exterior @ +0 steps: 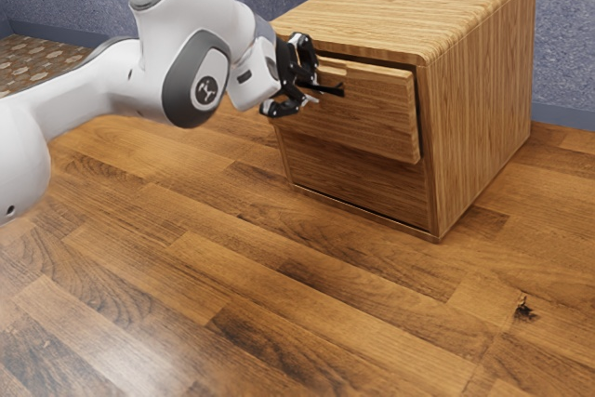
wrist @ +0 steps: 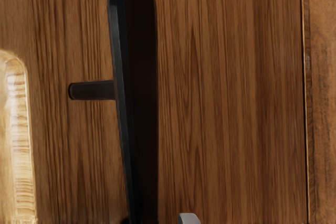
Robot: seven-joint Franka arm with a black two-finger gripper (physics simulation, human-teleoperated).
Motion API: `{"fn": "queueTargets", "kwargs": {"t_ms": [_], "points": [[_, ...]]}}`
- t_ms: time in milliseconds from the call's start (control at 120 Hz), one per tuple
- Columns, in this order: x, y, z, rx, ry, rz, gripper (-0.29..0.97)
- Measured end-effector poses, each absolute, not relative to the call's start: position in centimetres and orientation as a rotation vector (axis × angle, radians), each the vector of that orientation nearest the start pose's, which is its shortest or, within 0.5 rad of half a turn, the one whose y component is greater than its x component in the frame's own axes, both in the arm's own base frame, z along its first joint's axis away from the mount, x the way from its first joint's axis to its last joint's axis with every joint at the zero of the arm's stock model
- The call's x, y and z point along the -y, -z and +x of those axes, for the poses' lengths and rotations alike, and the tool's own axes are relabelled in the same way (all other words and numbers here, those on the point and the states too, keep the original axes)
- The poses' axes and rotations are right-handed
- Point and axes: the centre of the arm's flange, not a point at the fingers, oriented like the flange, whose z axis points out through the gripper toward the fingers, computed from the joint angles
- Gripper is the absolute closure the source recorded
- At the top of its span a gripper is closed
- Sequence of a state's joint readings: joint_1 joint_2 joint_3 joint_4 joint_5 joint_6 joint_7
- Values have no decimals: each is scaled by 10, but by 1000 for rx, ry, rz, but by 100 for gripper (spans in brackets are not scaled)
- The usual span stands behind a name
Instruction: Pull the drawer handle with one arm to open the drawer
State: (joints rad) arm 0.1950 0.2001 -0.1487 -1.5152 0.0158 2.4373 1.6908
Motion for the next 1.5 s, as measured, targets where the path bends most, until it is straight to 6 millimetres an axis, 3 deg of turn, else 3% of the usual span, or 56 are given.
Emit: {"fn": "queueTargets", "kwargs": {"t_ms": [367, 617, 733, 1150, 1500], "points": [[-43, -636, 663, -1840, 629, -1727, 67], [-45, -643, 649, -1830, 621, -1731, 56], [-45, -635, 651, -1838, 615, -1741, 52], [-45, -637, 631, -1837, 601, -1751, 59], [-44, -634, 621, -1836, 591, -1755, 54]]}}
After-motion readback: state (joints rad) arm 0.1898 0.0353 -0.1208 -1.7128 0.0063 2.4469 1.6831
